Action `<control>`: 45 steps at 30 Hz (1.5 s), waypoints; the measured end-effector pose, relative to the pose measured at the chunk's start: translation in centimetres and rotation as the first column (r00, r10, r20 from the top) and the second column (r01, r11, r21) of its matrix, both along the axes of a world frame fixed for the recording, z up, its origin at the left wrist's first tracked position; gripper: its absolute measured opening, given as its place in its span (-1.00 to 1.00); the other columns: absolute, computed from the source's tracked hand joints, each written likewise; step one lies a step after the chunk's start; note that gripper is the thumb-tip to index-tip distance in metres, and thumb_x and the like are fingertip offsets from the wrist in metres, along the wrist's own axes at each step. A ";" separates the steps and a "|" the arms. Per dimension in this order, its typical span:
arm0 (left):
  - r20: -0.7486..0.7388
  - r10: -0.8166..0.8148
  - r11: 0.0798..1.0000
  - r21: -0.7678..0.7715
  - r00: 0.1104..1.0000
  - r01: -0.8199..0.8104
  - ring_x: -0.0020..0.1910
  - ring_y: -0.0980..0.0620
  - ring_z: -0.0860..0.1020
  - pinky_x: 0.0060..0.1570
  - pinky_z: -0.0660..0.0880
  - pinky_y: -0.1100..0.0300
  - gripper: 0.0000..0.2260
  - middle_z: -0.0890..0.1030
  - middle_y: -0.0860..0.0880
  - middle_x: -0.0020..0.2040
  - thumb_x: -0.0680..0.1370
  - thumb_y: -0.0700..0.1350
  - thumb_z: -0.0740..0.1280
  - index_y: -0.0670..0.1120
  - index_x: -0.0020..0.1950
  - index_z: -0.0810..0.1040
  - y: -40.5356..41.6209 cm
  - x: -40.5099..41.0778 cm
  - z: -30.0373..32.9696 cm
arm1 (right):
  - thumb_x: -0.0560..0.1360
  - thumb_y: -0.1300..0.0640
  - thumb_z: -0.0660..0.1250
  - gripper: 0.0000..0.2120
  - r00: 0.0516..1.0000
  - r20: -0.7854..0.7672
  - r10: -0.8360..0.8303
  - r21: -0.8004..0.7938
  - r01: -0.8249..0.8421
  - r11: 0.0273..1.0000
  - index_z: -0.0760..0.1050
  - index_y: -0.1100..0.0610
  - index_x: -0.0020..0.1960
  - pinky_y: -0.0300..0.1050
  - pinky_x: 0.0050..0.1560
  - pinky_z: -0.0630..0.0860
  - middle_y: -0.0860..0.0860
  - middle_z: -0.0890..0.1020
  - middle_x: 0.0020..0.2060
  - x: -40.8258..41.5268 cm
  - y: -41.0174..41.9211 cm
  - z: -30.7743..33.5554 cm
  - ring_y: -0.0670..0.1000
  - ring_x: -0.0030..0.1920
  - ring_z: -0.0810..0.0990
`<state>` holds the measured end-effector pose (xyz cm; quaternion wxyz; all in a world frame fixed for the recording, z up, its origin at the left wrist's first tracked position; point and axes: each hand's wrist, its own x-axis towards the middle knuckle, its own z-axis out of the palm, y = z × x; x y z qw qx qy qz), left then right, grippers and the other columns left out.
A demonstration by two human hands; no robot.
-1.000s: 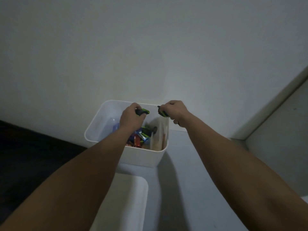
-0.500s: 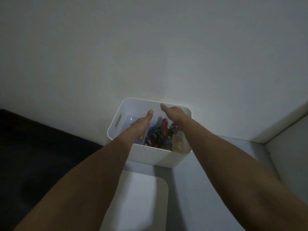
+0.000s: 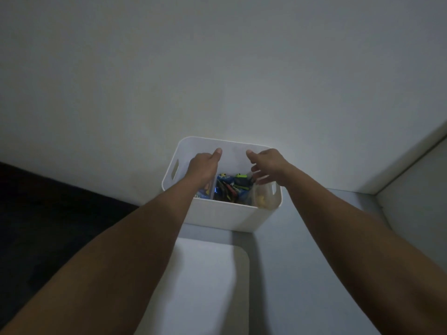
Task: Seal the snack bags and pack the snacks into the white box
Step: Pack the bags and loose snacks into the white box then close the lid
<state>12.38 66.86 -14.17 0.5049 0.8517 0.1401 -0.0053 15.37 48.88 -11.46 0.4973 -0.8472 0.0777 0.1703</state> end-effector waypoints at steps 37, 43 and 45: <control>-0.417 0.123 0.913 0.402 0.900 0.062 0.20 -0.24 0.47 0.20 0.45 -0.08 -0.60 0.49 -0.23 0.19 0.44 -0.02 0.36 -0.25 0.16 0.44 10.4 -24.1 -12.8 | 0.53 0.07 0.31 -0.44 0.927 -0.292 0.235 -0.390 -0.340 0.856 0.25 0.30 0.42 -0.08 -0.12 0.52 0.21 0.44 0.32 -23.7 -0.6 -13.2 0.16 0.10 0.51; -0.496 0.158 0.916 0.396 0.854 0.060 0.32 -0.27 0.35 0.27 0.38 -0.15 -0.45 0.35 -0.23 0.35 0.47 -0.13 0.34 -0.22 0.40 0.25 12.1 -24.3 -14.3 | 0.56 0.13 0.22 -0.43 0.919 -0.330 0.217 -0.406 -0.346 0.846 0.12 0.29 0.48 -0.01 0.20 0.48 0.21 0.31 0.43 -24.6 1.4 -14.9 0.22 0.34 0.42; -0.506 0.122 0.939 0.337 0.854 0.065 0.30 -0.26 0.39 0.27 0.40 -0.15 -0.44 0.37 -0.23 0.34 0.46 -0.15 0.35 -0.22 0.41 0.25 12.9 -24.3 -15.1 | 0.57 0.13 0.20 -0.42 0.917 -0.340 0.207 -0.406 -0.342 0.848 0.09 0.29 0.50 -0.02 0.33 0.38 0.21 0.27 0.46 -24.9 2.0 -15.2 0.22 0.41 0.33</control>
